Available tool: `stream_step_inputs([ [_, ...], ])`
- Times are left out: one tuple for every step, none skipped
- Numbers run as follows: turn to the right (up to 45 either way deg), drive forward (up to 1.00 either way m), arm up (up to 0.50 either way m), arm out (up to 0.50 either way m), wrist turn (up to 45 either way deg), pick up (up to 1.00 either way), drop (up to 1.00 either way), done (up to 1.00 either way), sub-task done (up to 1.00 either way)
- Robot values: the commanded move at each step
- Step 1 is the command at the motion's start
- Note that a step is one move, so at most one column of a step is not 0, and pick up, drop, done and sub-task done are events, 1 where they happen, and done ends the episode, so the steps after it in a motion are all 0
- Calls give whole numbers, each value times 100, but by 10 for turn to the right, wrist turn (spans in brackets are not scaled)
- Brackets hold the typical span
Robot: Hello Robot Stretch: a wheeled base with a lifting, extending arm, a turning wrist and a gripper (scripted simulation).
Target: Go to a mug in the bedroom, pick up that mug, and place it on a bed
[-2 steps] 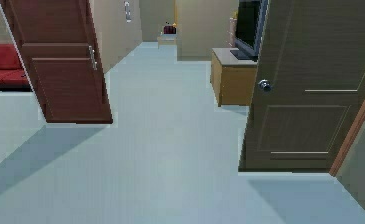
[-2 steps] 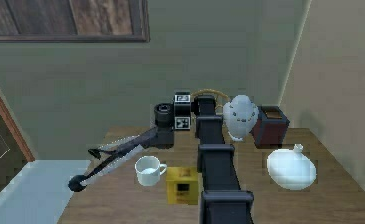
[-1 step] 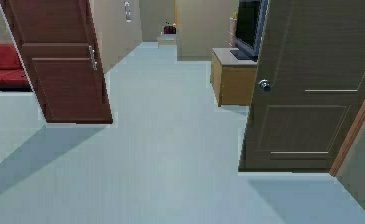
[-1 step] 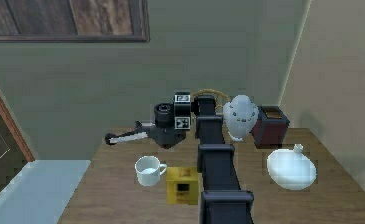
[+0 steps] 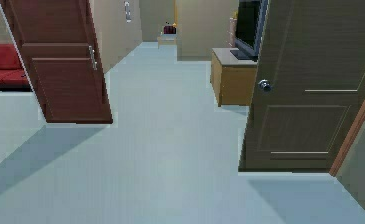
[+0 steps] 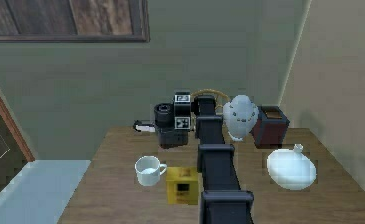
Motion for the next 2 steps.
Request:
stream_step_inputs([
  [0, 0, -30, 0, 0, 0, 0, 0, 0],
  [0, 0, 0, 0, 0, 100, 0, 0, 0],
])
